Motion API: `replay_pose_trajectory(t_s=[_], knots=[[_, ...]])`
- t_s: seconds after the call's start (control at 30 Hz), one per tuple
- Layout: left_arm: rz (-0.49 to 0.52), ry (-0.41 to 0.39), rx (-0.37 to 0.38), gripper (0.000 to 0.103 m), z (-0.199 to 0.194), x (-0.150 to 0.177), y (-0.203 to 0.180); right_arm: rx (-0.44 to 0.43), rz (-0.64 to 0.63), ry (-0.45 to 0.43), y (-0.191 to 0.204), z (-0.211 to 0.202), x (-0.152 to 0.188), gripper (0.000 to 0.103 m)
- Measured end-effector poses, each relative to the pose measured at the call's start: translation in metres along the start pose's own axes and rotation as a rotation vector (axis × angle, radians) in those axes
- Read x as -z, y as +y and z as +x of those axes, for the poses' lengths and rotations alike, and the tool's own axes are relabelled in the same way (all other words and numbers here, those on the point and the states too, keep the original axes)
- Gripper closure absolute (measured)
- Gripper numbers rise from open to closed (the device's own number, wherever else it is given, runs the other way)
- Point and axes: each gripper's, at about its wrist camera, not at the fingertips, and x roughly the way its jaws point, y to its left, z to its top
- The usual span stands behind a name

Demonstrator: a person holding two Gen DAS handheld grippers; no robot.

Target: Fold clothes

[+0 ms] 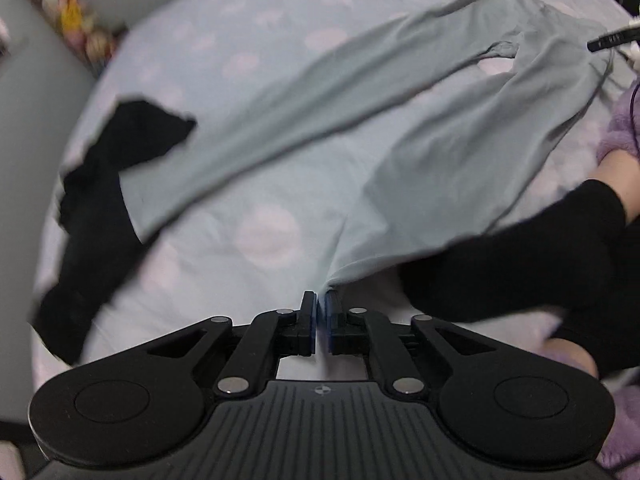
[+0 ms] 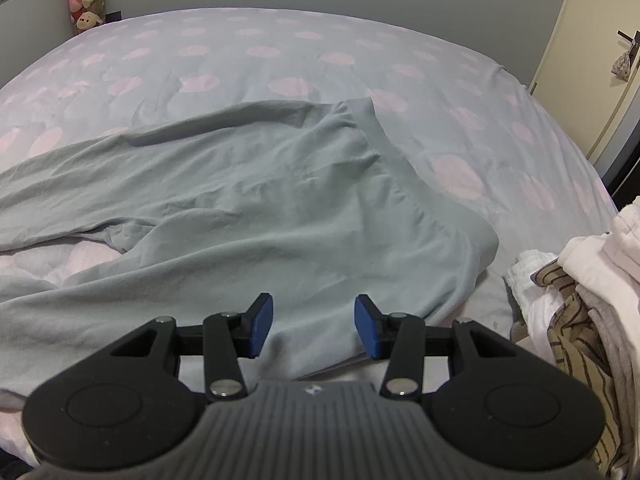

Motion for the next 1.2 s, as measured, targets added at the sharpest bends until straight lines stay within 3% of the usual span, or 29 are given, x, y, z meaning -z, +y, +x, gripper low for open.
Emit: replay_pose_trajectory(t_s=[0.1, 0.23, 0.3, 0.5, 0.6, 0.7, 0.73, 0.83, 1.17, 1.2], knots=[[-0.108, -0.007, 0.087, 0.087, -0.003, 0.005, 0.02, 0.005, -0.01, 0.004, 0.002, 0.002, -0.001, 0.054], [-0.252, -0.046, 0.303, 0.062, -0.01, 0.014, 0.055, 0.014, -0.019, 0.004, 0.004, 0.002, -0.001, 0.053], [-0.332, -0.076, 0.325, 0.057, -0.01, 0.016, 0.07, 0.016, -0.019, 0.005, 0.005, 0.002, -0.001, 0.052], [-0.58, 0.078, 0.168, 0.056, 0.036, 0.016, 0.1, 0.024, -0.03, 0.013, 0.009, 0.003, -0.001, 0.052], [-0.639, 0.179, 0.097, 0.056, 0.067, 0.017, 0.099, 0.027, -0.036, 0.016, 0.01, 0.004, -0.001, 0.052], [-0.662, 0.212, 0.087, 0.057, 0.085, 0.015, 0.09, 0.03, -0.04, 0.021, 0.011, 0.004, -0.002, 0.052], [-0.669, 0.21, 0.099, 0.059, 0.088, 0.015, 0.087, 0.032, -0.044, 0.024, 0.012, 0.005, -0.001, 0.052], [-0.623, 0.142, 0.079, 0.094, 0.085, 0.008, 0.072, 0.039, -0.059, 0.03, 0.015, 0.005, -0.001, 0.052], [-0.319, -0.15, -0.405, 0.097, 0.015, -0.041, 0.02, 0.076, -0.13, 0.05, 0.025, 0.007, 0.0, 0.052], [-0.305, -0.146, -0.428, 0.097, 0.015, -0.042, 0.019, 0.08, -0.134, 0.051, 0.026, 0.007, 0.0, 0.052]])
